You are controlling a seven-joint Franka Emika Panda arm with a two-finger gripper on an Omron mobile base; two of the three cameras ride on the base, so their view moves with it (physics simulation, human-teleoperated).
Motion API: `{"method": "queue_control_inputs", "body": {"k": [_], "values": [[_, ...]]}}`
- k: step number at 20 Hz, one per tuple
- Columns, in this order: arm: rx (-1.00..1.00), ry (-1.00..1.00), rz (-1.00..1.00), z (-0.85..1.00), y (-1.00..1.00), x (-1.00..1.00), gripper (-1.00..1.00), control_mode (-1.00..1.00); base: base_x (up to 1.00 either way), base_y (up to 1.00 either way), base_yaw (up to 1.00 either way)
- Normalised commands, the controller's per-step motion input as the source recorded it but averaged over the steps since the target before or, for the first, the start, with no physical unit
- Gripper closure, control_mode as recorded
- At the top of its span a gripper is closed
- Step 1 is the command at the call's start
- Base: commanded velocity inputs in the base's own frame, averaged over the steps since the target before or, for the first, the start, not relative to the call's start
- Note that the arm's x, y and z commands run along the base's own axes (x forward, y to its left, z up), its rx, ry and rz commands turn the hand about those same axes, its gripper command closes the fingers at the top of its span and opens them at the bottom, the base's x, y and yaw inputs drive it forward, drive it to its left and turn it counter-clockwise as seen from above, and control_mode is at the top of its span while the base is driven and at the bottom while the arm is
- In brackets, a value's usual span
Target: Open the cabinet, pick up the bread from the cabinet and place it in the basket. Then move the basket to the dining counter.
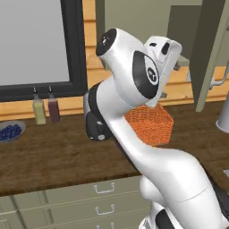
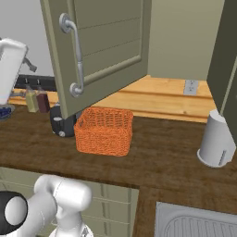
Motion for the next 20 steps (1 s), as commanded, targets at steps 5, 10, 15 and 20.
{"method": "queue_control_inputs", "body": {"k": [5,10,15,20], "values": [[-0.45,0.56,-0.31,-0.39,-0.72,0.63,-1.0,-1.0,0.0,0.0,0.0],[-0.31,0.41,-0.29,-0.22,-1.0,0.04,-1.0,-1.0,0.0,0.0,0.0],[-0.06,0.21,-0.05,0.0,-1.0,-0.13,-1.0,-1.0,0.0,0.0,0.0],[0.11,-0.04,0.04,-0.05,-1.0,-0.18,-1.0,-1.0,0.0,0.0,0.0]]}}
